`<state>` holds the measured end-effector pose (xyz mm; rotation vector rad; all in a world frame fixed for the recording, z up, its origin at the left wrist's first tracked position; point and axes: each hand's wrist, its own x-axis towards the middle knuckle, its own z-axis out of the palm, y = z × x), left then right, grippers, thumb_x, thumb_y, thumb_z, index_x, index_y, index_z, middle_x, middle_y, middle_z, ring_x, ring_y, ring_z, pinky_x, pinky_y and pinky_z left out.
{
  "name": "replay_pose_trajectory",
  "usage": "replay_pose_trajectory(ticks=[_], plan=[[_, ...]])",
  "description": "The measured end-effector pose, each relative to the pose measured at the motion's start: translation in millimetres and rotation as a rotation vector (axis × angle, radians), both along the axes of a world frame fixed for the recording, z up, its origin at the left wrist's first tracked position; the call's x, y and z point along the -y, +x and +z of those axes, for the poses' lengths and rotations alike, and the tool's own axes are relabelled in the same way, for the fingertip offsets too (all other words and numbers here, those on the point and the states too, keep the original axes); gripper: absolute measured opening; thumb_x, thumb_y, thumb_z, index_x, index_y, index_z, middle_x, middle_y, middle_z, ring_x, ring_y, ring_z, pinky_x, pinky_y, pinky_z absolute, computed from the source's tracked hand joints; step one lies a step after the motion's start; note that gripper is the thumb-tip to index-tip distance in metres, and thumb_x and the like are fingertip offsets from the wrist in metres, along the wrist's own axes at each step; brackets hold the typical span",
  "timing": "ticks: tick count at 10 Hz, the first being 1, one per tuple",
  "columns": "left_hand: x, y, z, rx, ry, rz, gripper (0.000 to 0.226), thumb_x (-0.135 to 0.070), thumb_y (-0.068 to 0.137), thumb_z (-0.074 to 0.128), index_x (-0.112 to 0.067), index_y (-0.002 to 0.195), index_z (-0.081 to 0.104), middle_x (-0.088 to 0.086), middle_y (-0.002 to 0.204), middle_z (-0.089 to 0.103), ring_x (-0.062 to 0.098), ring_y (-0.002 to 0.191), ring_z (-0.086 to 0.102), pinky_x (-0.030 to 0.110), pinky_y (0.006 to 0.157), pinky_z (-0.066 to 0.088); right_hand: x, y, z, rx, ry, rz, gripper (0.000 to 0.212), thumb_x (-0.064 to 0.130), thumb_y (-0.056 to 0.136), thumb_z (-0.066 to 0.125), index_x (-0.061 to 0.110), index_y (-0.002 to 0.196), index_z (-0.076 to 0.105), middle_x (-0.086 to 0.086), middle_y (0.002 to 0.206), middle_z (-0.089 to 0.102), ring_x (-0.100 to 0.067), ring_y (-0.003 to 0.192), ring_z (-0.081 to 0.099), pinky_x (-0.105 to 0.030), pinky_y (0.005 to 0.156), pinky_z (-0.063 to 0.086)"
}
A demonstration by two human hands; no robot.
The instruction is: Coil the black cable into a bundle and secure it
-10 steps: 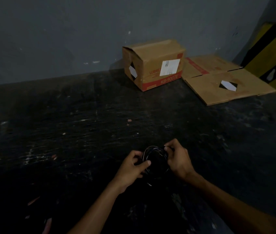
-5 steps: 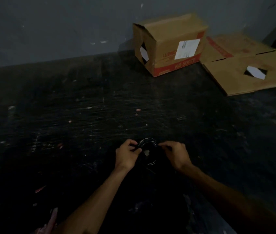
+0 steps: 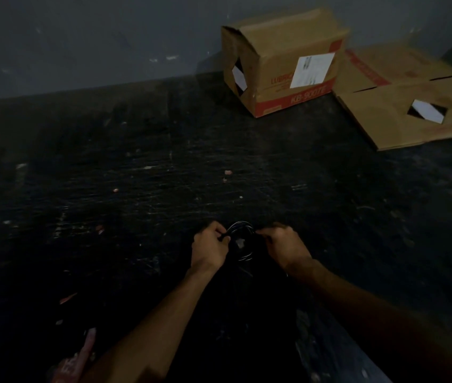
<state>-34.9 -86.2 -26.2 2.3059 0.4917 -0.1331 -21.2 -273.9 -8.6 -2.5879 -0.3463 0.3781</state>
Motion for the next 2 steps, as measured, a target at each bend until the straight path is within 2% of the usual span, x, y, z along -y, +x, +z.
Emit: replay_pose_trajectory(ticks=[1, 2], plan=[[1.9, -1.4, 2.1, 0.029, 0.008, -0.005, 0.011, -0.023, 0.090, 0.063, -0.022, 0.101, 0.061, -0.003, 0.094, 0.060, 0.018, 0.091, 0.062, 0.026, 0.077, 0.047, -1.2, -5.3, 0.1, 0.003, 0.041, -0.016, 0.041, 0.013, 0.093, 0.050, 0.025, 0.131, 0.055, -0.013, 0.131, 0.056, -0.029, 0.111, 0.061, -0.041, 0.096, 0.050], [-0.3, -11.7, 1.3, 0.073, -0.044, 0.120, 0.027, -0.023, 0.092, 0.059, -0.019, 0.118, 0.054, 0.006, 0.117, 0.055, 0.020, 0.098, 0.057, 0.029, 0.084, 0.044, 0.7, -21.1, -2.3, -0.021, 0.169, -0.123, 0.056, 0.010, 0.091, 0.051, 0.027, 0.143, 0.039, -0.016, 0.137, 0.049, -0.032, 0.123, 0.051, -0.038, 0.104, 0.044]])
